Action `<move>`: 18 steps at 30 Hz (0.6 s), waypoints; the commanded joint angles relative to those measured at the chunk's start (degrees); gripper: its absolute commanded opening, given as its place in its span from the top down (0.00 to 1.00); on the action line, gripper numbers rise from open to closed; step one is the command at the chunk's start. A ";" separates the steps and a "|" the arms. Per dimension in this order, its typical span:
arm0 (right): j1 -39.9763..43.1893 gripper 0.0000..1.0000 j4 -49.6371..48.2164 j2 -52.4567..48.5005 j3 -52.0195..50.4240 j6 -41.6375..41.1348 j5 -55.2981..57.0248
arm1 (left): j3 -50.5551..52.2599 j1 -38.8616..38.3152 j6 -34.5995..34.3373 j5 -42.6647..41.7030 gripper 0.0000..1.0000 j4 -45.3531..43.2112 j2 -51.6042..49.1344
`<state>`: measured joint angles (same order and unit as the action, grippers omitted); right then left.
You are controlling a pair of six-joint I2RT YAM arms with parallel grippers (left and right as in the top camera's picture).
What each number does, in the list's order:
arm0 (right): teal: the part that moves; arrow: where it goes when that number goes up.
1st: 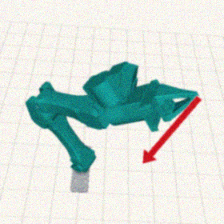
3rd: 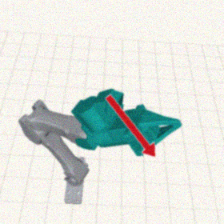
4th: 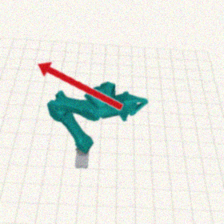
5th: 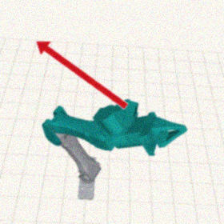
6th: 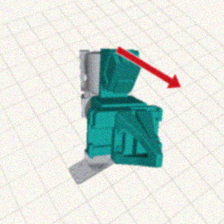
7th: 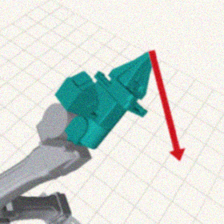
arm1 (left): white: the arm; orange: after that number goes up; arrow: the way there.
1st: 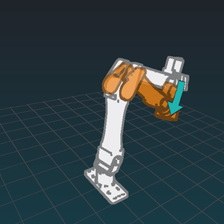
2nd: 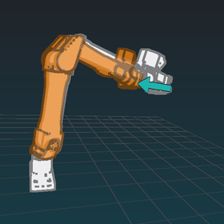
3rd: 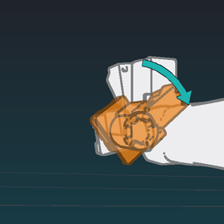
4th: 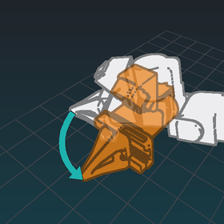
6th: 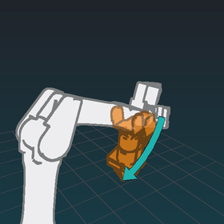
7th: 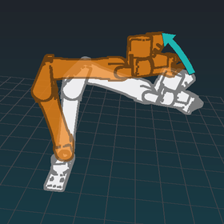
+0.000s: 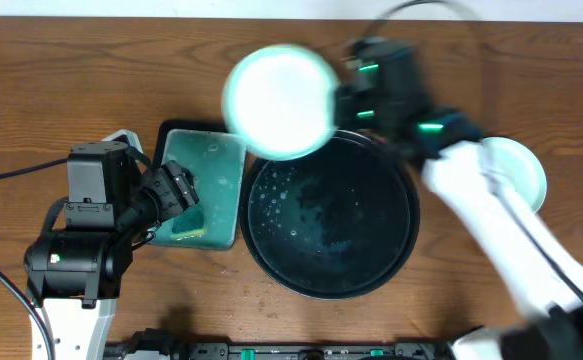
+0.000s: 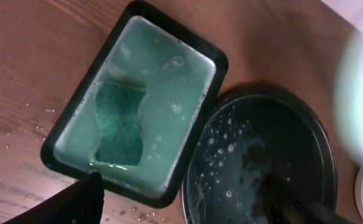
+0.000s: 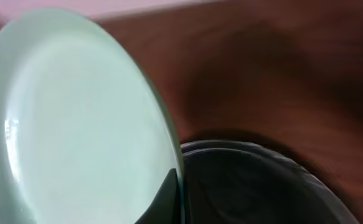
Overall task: Clean dirty plates on tray and stack at the side
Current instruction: 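Carry the plate right and stack it on the plate pile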
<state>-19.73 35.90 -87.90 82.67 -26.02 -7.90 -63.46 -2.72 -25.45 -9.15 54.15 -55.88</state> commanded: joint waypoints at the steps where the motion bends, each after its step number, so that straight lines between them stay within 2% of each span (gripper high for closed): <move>1: 11.17 0.99 6.38 6.25 0.57 -4.55 4.15 | -1.38 0.20 0.35 -0.72 0.20 0.24 0.04; 5: 27.28 0.99 16.55 6.05 0.15 -7.06 10.97 | -1.38 0.20 0.35 -0.72 0.20 0.22 0.04; 10: 44.44 0.99 21.27 1.88 -3.91 -7.17 10.82 | -1.38 0.20 0.35 -0.72 0.19 0.22 0.04; 13: 50.31 0.99 21.68 -1.22 -7.87 -7.19 10.78 | -1.38 0.20 0.35 -0.72 0.20 0.24 0.04; 16: 52.85 0.99 19.91 -3.91 -11.91 -7.17 9.75 | -1.38 0.20 0.35 -0.72 0.20 0.24 0.04; 18: 53.11 0.90 16.39 -5.29 -13.79 -5.84 6.73 | -1.38 0.20 0.35 -0.72 0.20 0.24 0.04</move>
<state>33.19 54.39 -92.14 70.32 -32.38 2.17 -63.46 -2.72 -25.45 -9.15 54.17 -55.88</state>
